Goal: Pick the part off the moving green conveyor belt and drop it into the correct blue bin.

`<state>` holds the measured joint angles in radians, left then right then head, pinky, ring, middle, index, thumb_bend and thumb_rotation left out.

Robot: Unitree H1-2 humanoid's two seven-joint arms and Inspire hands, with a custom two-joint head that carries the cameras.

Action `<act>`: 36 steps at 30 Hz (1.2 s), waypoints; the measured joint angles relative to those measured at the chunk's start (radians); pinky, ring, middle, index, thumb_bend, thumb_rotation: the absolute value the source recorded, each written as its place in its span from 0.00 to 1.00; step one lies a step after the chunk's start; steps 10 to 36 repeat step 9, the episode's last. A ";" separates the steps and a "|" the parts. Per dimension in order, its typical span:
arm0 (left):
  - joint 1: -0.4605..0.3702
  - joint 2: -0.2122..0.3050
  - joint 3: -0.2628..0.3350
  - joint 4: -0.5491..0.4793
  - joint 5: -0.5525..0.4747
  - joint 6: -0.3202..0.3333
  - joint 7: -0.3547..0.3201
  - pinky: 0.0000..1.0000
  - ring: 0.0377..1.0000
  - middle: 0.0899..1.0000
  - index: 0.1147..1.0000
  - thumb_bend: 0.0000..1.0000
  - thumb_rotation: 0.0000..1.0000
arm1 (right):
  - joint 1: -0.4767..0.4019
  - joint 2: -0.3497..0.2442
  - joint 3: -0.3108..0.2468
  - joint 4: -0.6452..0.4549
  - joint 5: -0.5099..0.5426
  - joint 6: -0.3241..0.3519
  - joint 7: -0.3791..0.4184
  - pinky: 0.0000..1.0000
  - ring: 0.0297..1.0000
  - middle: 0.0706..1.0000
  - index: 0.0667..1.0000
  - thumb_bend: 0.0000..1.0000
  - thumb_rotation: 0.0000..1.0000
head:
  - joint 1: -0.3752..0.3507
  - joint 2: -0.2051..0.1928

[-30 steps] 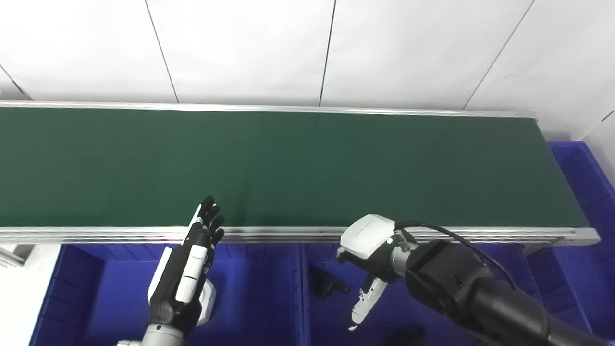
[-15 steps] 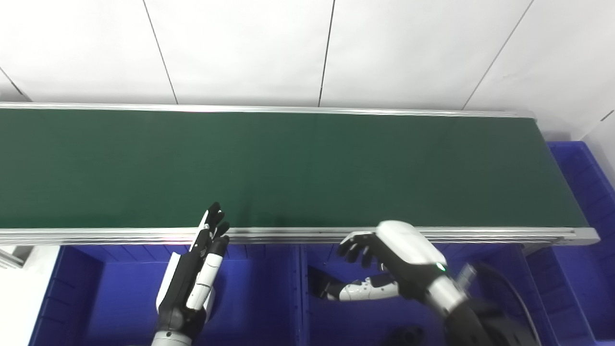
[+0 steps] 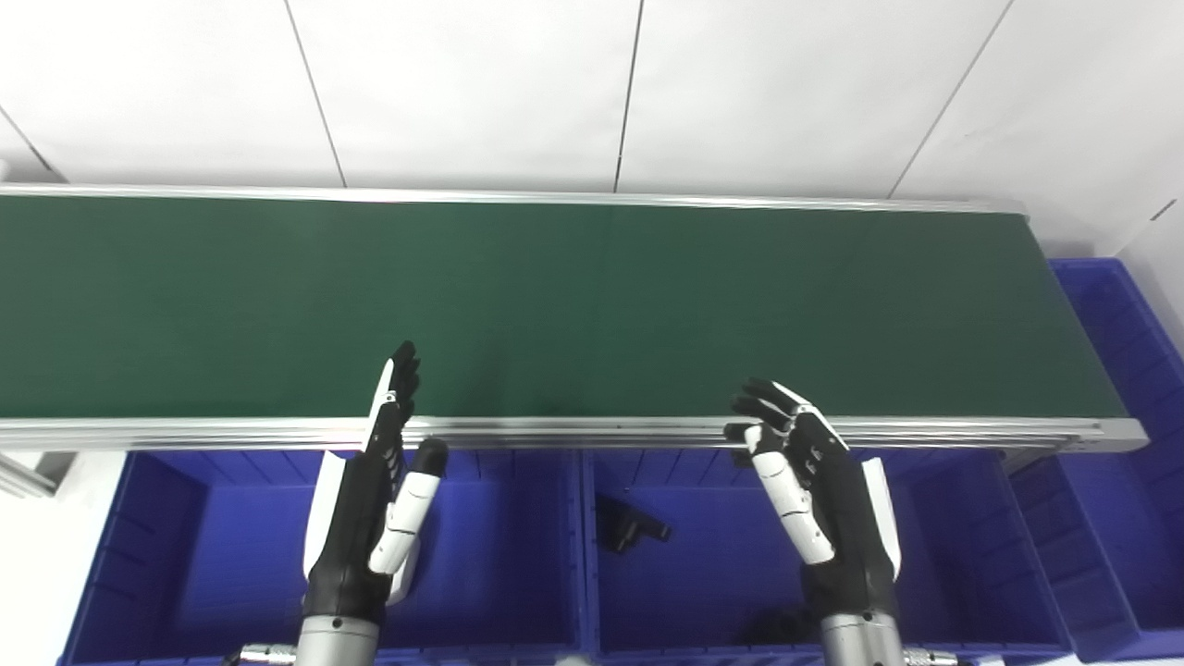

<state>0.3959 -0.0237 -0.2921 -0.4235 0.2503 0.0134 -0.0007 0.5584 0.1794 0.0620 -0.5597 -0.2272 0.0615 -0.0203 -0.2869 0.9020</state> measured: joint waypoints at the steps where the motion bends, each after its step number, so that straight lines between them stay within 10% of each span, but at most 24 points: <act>1: -0.001 0.000 0.000 0.000 0.008 -0.001 0.002 1.00 1.00 1.00 1.00 0.55 0.99 | -0.002 0.001 0.004 0.016 -0.003 -0.023 -0.017 0.67 0.72 0.77 0.77 0.53 0.83 | 0.000 0.000; 36: -0.007 -0.001 0.001 -0.001 0.018 -0.002 0.005 1.00 1.00 1.00 1.00 0.60 0.98 | -0.020 -0.006 0.027 0.096 -0.030 -0.092 -0.078 0.68 0.73 0.78 0.78 0.53 0.86 | 0.005 -0.005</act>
